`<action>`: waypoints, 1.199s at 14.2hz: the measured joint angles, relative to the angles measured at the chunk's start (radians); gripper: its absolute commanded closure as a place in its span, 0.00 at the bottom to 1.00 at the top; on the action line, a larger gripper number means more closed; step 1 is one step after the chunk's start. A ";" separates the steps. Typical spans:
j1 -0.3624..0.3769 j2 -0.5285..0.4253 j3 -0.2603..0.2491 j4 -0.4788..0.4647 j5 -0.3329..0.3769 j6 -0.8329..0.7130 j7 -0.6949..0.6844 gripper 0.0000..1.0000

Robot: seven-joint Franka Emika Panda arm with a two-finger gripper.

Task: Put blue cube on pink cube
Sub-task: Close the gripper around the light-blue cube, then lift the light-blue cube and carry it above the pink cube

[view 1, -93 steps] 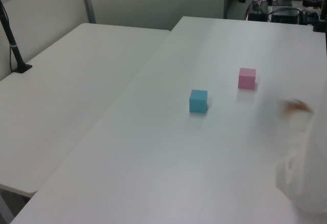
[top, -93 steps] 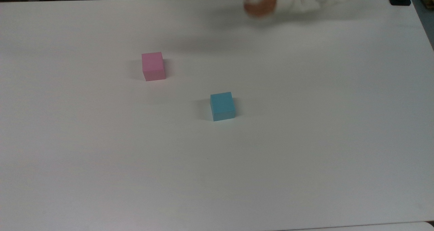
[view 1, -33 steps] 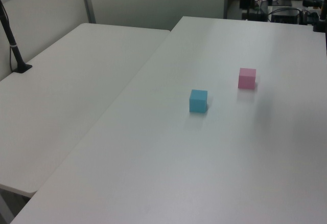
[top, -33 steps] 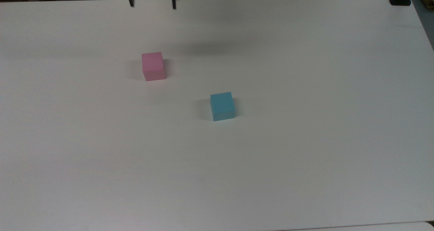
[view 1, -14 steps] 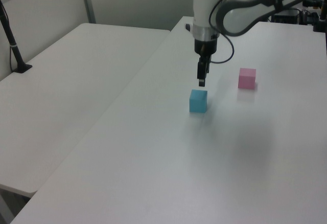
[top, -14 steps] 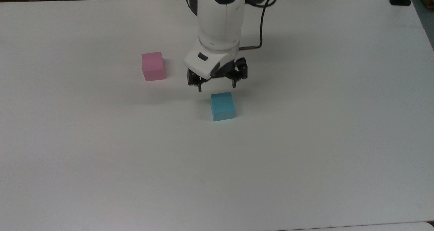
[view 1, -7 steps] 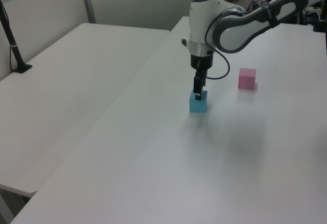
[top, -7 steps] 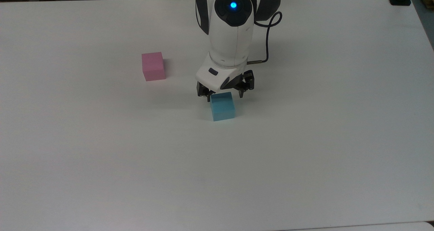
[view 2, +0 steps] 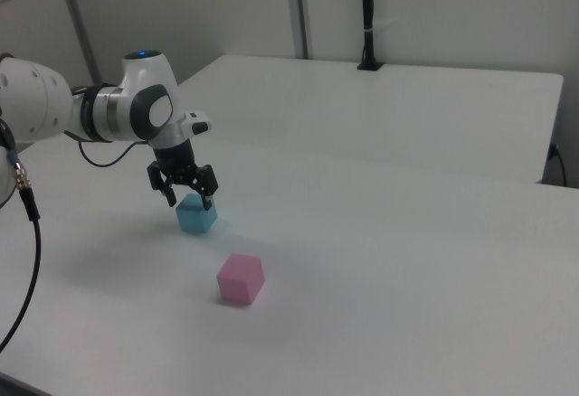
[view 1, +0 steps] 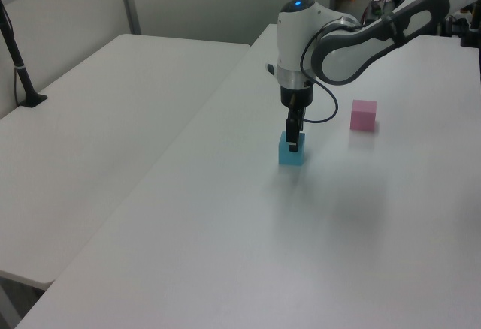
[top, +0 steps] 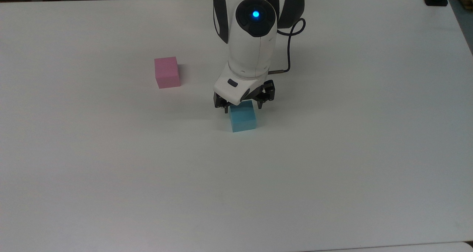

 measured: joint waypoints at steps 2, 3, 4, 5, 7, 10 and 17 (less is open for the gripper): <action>0.000 0.012 0.000 0.000 0.000 0.025 0.005 0.45; 0.000 0.020 0.000 0.000 -0.002 0.039 0.018 0.47; 0.000 0.022 0.001 0.001 -0.004 0.044 0.025 0.49; 0.000 0.021 0.004 0.003 -0.005 0.044 0.032 0.49; 0.000 0.021 0.011 0.004 -0.005 0.045 0.037 0.49; -0.005 -0.018 0.011 0.007 -0.006 0.037 0.056 0.49; -0.107 -0.249 0.007 -0.001 -0.004 -0.256 0.066 0.49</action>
